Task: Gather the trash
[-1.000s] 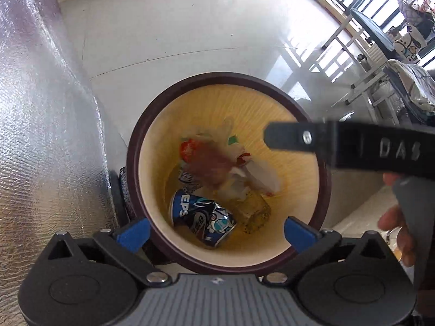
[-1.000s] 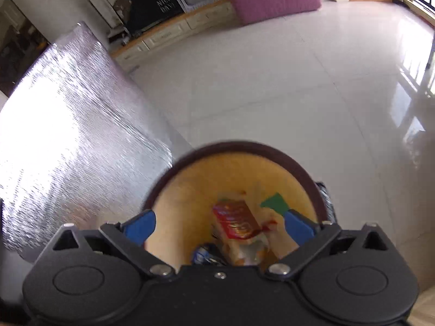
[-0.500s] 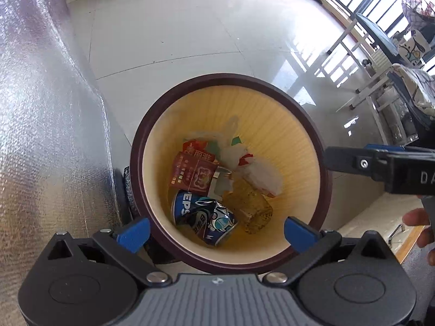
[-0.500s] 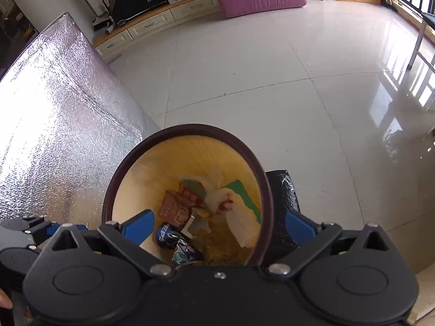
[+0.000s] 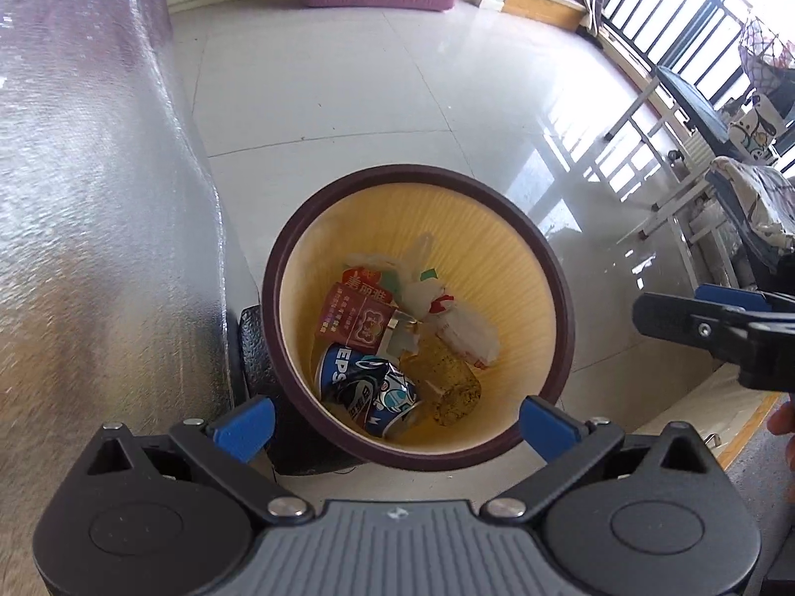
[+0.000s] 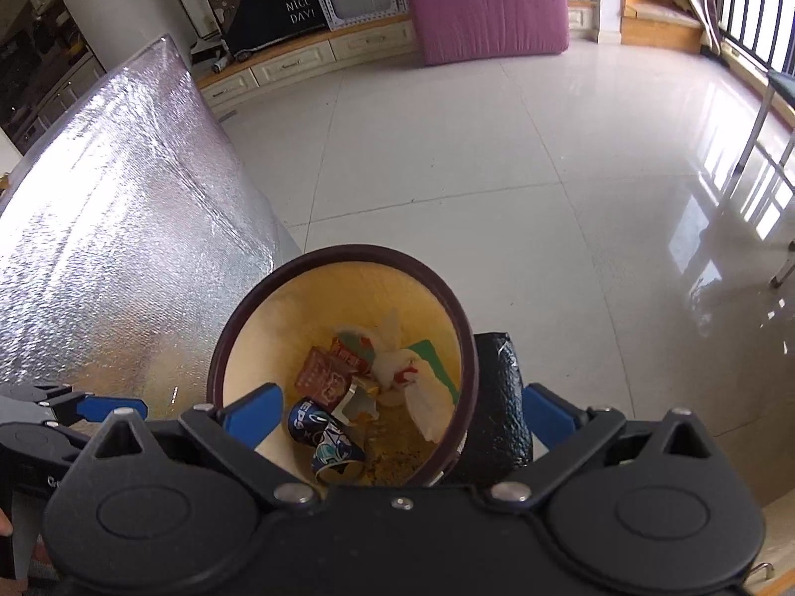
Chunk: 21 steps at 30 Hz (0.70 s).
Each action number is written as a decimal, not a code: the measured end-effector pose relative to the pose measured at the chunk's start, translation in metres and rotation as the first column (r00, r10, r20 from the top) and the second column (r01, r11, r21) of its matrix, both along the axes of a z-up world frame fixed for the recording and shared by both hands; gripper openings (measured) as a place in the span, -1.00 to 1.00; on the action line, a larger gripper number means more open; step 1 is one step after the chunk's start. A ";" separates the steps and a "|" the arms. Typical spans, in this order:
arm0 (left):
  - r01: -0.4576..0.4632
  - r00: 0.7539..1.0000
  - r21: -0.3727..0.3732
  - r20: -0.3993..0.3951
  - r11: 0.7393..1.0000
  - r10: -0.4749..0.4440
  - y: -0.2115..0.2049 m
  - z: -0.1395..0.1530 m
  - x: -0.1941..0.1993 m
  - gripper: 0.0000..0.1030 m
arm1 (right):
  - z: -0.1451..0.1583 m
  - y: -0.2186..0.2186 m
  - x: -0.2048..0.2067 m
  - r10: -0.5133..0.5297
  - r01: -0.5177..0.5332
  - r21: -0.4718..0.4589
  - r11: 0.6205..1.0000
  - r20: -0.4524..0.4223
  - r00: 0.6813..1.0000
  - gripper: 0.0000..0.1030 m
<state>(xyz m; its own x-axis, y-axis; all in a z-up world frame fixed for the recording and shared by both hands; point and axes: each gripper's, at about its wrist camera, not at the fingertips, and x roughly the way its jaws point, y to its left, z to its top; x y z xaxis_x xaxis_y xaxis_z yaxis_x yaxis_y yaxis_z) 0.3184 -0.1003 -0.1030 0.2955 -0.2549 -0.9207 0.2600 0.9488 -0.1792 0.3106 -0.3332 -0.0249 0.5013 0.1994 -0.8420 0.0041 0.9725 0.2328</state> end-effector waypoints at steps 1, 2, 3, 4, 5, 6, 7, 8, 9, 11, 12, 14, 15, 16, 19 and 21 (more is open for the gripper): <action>-0.005 1.000 0.003 0.010 1.000 0.005 0.001 0.003 -0.003 1.00 | 0.004 -0.001 -0.004 0.000 0.000 0.002 1.000 0.007 1.000 1.00; -0.010 1.000 0.005 0.021 1.000 0.010 0.002 0.007 -0.007 1.00 | 0.007 -0.002 -0.010 -0.001 0.001 0.004 1.000 0.013 1.000 1.00; -0.015 0.999 0.005 0.030 1.000 0.014 0.003 0.010 -0.011 1.00 | 0.010 -0.003 -0.015 -0.001 0.001 0.005 1.000 0.020 1.000 1.00; -0.022 0.999 0.002 0.038 1.000 0.021 0.004 0.014 -0.014 1.00 | 0.014 -0.004 -0.020 0.002 -0.002 0.004 1.000 0.028 1.000 1.00; -0.030 0.998 -0.003 0.046 1.000 0.030 0.005 0.018 -0.018 1.00 | 0.017 -0.006 -0.025 0.003 -0.004 0.002 1.000 0.037 0.999 1.00; -0.039 0.998 -0.009 0.054 0.999 0.040 0.007 0.022 -0.022 1.00 | 0.020 -0.007 -0.030 0.003 -0.003 -0.004 1.000 0.046 0.999 1.00; -0.048 0.997 -0.013 0.063 0.999 0.049 0.009 0.026 -0.026 1.00 | 0.024 -0.008 -0.035 0.001 0.000 -0.010 1.000 0.054 0.999 1.00; -0.055 0.996 -0.016 0.073 0.998 0.056 0.010 0.030 -0.029 1.00 | 0.027 -0.010 -0.040 -0.001 0.002 -0.016 1.000 0.062 0.998 1.00; -0.061 0.994 -0.020 0.084 0.998 0.062 0.011 0.034 -0.034 1.00 | 0.029 -0.012 -0.045 -0.004 0.005 -0.021 1.000 0.070 0.998 1.00; -0.068 0.992 -0.029 0.106 0.997 0.071 0.012 0.043 -0.041 1.00 | 0.036 -0.014 -0.055 -0.009 0.011 -0.027 1.000 0.082 0.997 1.00; -0.072 0.990 -0.034 0.117 0.997 0.076 0.013 0.047 -0.045 1.00 | 0.039 -0.014 -0.060 -0.008 0.011 -0.032 0.999 0.089 0.996 1.00; -0.080 0.986 -0.043 0.144 0.996 0.085 0.016 0.055 -0.055 1.00 | 0.045 -0.014 -0.069 -0.004 0.009 -0.049 0.999 0.101 0.995 1.00; -0.082 0.984 -0.045 0.157 0.996 0.088 0.017 0.060 -0.060 1.00 | 0.048 -0.013 -0.073 0.000 0.006 -0.059 0.998 0.106 0.994 1.00; -0.084 0.981 -0.045 0.170 0.995 0.091 0.018 0.064 -0.064 1.00 | 0.050 -0.013 -0.078 0.004 0.003 -0.067 0.998 0.110 0.994 1.00; -0.082 0.974 -0.037 0.210 0.996 0.088 0.018 0.077 -0.077 1.00 | 0.058 -0.011 -0.091 0.010 -0.001 -0.077 0.997 0.121 0.993 1.00; -0.076 0.971 -0.039 0.226 0.996 0.083 0.019 0.084 -0.085 1.00 | 0.062 -0.011 -0.098 0.010 0.000 -0.078 0.997 0.130 0.991 1.00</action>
<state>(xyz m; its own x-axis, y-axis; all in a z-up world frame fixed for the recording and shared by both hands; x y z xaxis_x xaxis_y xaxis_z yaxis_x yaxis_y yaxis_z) 0.2331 -0.0815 -0.0185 0.5164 -0.2487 -0.8195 0.2212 0.9632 -0.1529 0.2124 -0.3444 0.0369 0.6071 0.1390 -0.7824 -0.0263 0.9876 0.1551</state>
